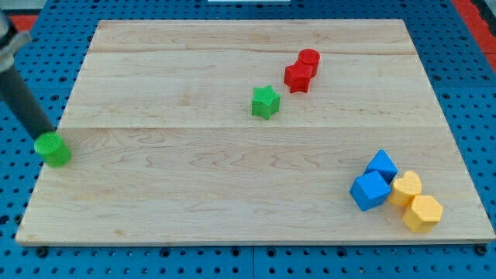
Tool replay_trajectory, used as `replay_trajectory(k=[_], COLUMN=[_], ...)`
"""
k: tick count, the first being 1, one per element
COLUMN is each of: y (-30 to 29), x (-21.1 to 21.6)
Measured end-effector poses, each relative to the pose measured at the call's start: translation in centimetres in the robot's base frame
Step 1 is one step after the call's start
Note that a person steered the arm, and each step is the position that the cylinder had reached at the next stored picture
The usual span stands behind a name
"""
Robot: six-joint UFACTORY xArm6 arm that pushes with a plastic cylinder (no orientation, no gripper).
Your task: Push the green star towards the green circle
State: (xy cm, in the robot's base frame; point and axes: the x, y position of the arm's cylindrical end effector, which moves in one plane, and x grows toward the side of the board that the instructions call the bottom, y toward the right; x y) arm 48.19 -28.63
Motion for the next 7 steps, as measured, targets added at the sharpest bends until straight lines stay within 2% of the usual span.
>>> replay_trajectory(k=[1, 2, 3, 4, 6, 7], y=[2.9, 3.2, 8.0, 17.4, 32.4, 41.2], x=[5.1, 5.2, 3.2, 3.2, 0.7, -4.0])
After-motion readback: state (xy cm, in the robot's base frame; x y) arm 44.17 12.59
